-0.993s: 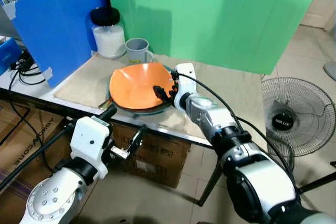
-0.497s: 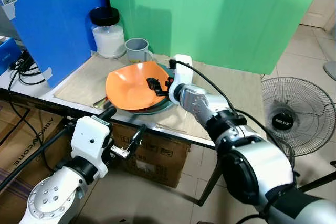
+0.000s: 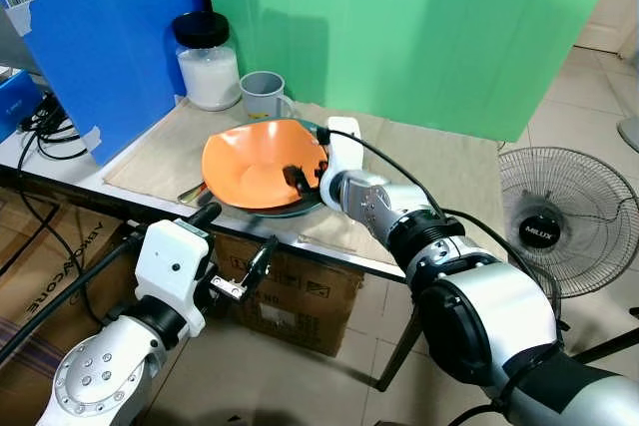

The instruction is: Setting the table

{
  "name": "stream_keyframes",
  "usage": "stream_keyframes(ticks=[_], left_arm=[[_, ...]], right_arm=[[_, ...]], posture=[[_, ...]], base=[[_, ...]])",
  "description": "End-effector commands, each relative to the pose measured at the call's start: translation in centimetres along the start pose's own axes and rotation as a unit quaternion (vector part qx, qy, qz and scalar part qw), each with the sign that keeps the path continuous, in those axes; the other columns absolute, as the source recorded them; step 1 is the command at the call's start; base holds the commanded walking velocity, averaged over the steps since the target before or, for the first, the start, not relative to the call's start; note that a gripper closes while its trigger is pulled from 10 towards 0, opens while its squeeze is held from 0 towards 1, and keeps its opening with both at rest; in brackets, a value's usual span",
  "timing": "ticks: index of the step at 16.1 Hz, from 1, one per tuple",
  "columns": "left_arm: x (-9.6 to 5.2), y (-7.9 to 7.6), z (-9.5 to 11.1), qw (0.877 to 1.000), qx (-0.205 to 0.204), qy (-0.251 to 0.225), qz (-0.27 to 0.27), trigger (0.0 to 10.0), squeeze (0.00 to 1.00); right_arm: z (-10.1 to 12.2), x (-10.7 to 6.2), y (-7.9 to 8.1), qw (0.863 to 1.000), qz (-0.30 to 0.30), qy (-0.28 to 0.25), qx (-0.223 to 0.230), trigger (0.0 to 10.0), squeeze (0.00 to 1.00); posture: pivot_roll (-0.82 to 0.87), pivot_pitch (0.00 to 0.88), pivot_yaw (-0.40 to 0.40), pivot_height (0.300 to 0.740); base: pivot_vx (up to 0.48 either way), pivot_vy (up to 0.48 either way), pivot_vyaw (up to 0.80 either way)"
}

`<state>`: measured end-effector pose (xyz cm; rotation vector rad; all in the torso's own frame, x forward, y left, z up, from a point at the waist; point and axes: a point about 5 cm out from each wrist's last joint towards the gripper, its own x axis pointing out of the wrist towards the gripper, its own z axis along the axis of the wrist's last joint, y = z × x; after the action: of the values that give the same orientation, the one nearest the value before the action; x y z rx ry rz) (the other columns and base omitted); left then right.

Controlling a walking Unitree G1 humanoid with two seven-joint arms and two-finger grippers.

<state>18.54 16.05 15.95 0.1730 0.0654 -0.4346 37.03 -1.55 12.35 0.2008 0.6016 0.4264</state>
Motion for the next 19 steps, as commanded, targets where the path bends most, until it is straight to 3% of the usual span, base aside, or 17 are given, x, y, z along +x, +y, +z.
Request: stream_keyframes(ticks=[1,2,3,5,8,19], left_arm=[[0.02,0.08,-0.29,1.0,0.002,0.012,0.005,10.0,0.0],[0.03,0.08,-0.28,1.0,0.002,0.012,0.005,10.0,0.0],[0.03,0.07,-0.27,1.0,0.001,0.011,0.004,10.0,0.0],[0.02,0.07,-0.26,1.0,0.001,0.011,0.004,10.0,0.0],[0.02,0.03,-0.27,1.0,0.001,0.011,0.004,10.0,0.0],[0.03,0.1,-0.28,1.0,0.004,0.011,0.007,10.0,0.0]], right_arm=[[0.15,0.02,0.39,1.0,0.003,0.004,0.021,10.0,0.0],[0.17,0.02,0.46,1.0,0.006,0.005,0.027,10.0,0.0],[0.26,0.03,0.74,0.999,0.016,0.005,0.042,4.7,0.0],[0.36,0.03,0.9,0.999,0.018,0.005,0.05,0.5,0.0],[0.48,0.02,1.0,0.998,0.019,0.005,0.056,0.0,0.0],[1.08,-0.05,1.18,0.997,0.011,0.001,0.076,0.0,0.0]], posture=[[-0.02,0.037,-0.025,0.74],[-0.02,0.037,-0.025,0.74],[-0.02,0.039,-0.025,0.74],[-0.02,0.038,-0.026,0.74],[-0.02,0.038,-0.026,0.74],[-0.02,0.033,-0.033,0.74]], base=[[0.0,0.0,0.0],[0.0,0.0,0.0],[0.0,0.0,0.0],[0.0,0.0,0.0],[0.0,0.0,0.0],[0.0,0.0,0.0]])
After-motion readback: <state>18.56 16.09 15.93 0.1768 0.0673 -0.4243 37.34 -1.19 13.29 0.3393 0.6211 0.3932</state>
